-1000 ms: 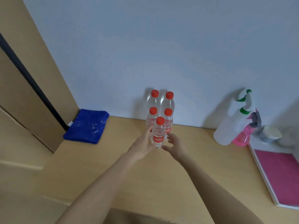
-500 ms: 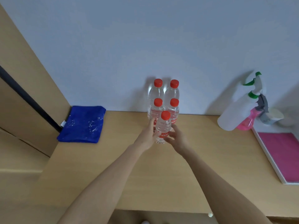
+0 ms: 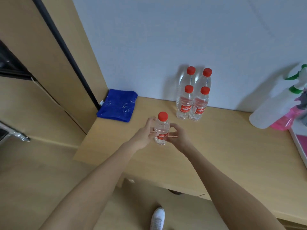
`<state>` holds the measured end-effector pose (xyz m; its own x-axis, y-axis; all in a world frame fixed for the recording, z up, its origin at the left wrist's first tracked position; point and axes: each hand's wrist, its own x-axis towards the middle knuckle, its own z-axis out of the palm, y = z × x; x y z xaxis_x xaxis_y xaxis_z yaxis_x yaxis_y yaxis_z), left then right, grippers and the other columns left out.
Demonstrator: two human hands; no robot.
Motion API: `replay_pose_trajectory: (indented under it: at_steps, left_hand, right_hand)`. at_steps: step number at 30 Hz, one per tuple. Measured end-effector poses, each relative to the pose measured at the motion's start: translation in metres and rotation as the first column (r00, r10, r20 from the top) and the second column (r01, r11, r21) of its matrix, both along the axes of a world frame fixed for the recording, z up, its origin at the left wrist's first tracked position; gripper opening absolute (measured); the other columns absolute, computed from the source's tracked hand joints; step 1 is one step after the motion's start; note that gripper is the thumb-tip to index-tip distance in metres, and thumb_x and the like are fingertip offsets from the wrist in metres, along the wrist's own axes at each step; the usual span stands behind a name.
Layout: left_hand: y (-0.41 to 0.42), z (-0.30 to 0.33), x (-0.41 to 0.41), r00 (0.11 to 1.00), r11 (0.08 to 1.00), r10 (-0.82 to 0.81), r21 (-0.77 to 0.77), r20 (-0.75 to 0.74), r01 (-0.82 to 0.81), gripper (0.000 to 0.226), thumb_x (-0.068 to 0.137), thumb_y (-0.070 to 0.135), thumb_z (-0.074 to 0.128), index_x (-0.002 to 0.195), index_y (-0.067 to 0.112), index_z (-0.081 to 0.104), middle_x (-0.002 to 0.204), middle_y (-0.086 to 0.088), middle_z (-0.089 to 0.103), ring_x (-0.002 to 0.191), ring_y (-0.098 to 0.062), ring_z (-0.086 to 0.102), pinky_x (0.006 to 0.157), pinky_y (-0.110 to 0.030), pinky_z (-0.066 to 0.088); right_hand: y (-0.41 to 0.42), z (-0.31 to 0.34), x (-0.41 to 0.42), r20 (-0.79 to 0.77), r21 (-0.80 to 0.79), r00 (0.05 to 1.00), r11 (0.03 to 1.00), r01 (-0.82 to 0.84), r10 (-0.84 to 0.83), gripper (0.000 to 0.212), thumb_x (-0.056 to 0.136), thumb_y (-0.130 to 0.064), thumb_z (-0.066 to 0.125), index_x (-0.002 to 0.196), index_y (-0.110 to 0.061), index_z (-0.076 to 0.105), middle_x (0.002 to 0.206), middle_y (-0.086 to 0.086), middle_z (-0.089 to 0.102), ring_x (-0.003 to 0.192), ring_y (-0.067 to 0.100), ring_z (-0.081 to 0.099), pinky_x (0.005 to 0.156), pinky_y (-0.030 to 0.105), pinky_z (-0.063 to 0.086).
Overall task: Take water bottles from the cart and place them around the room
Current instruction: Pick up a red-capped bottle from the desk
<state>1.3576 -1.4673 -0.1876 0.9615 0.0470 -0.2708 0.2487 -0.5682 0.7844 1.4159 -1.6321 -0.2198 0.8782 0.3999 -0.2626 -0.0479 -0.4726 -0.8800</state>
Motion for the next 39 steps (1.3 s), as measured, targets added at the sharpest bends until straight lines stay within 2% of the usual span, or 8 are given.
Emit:
replay_pose_trajectory:
  at_steps: [6,9,16,21,27,30,34,39]
  left_hand:
    - [0.025,0.001,-0.049,0.995,0.995,0.095,-0.025,-0.012,-0.096,0.059,0.095,0.024,0.052,0.137,0.039,0.014,0.141,-0.005,0.047,0.124,-0.02,0.051,0.106,-0.039,0.037]
    - [0.037,-0.003,-0.065,0.991,0.991,0.132,-0.032,-0.016,-0.133,0.06,0.093,0.027,0.055,0.136,0.041,0.015,0.138,-0.007,0.05,0.124,-0.018,0.051,0.107,-0.041,0.038]
    - [0.046,-0.002,-0.083,0.986,0.984,0.166,-0.058,0.007,-0.166,0.06,0.094,0.019,0.054,0.14,0.032,0.018,0.137,-0.007,0.05,0.127,-0.017,0.048,0.1,-0.033,0.039]
    - [0.047,-0.003,-0.087,0.983,0.98,0.186,-0.063,-0.013,-0.186,0.056,0.095,0.022,0.053,0.137,0.037,0.019,0.137,-0.01,0.05,0.126,-0.019,0.049,0.103,-0.037,0.039]
    - [0.044,-0.002,-0.088,0.984,0.982,0.178,-0.068,0.005,-0.177,0.05,0.096,0.018,0.051,0.134,0.033,0.022,0.137,-0.008,0.05,0.127,-0.017,0.047,0.093,-0.028,0.037]
    - [0.045,-0.003,-0.088,0.982,0.98,0.187,-0.069,0.005,-0.186,0.051,0.096,0.017,0.05,0.136,0.032,0.022,0.138,-0.01,0.049,0.128,-0.017,0.045,0.095,-0.028,0.036]
    - [0.046,-0.006,-0.085,0.977,0.974,0.213,-0.083,0.012,-0.212,0.051,0.095,0.02,0.052,0.133,0.036,0.022,0.14,-0.009,0.048,0.13,-0.018,0.045,0.103,-0.036,0.037]
    - [0.044,-0.006,-0.075,0.975,0.971,0.221,-0.093,0.012,-0.219,0.05,0.096,0.02,0.051,0.134,0.037,0.022,0.142,-0.005,0.045,0.128,-0.015,0.045,0.102,-0.035,0.036]
  right_hand:
    - [0.029,0.007,-0.034,0.026,-0.014,0.993,0.994,-0.111,0.111,0.049,0.076,-0.02,0.076,0.119,-0.022,0.053,0.093,0.005,0.064,0.087,0.015,0.059,0.064,0.022,0.043]
    - [0.04,0.006,-0.047,0.039,-0.019,0.99,0.991,-0.133,0.134,0.048,0.074,-0.023,0.076,0.117,-0.024,0.053,0.095,0.009,0.067,0.091,0.018,0.062,0.066,0.027,0.044]
    - [0.054,0.004,-0.065,0.05,-0.02,0.988,0.989,-0.144,0.145,0.046,0.074,-0.026,0.077,0.113,-0.024,0.053,0.093,0.006,0.067,0.088,0.016,0.061,0.071,0.031,0.046]
    - [0.056,0.008,-0.07,0.059,-0.03,0.989,0.99,-0.137,0.138,0.045,0.076,-0.024,0.075,0.114,-0.022,0.052,0.089,0.002,0.064,0.085,0.015,0.058,0.06,0.021,0.041]
    - [0.056,0.007,-0.073,0.065,-0.042,0.989,0.991,-0.129,0.132,0.044,0.077,-0.026,0.075,0.114,-0.023,0.051,0.094,0.005,0.066,0.087,0.015,0.059,0.06,0.024,0.04]
    - [0.056,0.008,-0.072,0.068,-0.039,0.988,0.99,-0.134,0.137,0.043,0.077,-0.027,0.074,0.113,-0.022,0.051,0.092,0.004,0.065,0.085,0.014,0.058,0.057,0.019,0.039]
    - [0.059,0.006,-0.07,0.062,-0.032,0.99,0.992,-0.126,0.128,0.042,0.079,-0.026,0.072,0.114,-0.024,0.051,0.093,0.005,0.066,0.085,0.017,0.06,0.057,0.019,0.041]
    - [0.059,0.005,-0.063,0.065,-0.028,0.992,0.994,-0.11,0.111,0.04,0.082,-0.02,0.068,0.117,-0.024,0.05,0.089,0.003,0.062,0.085,0.017,0.059,0.058,0.018,0.041]
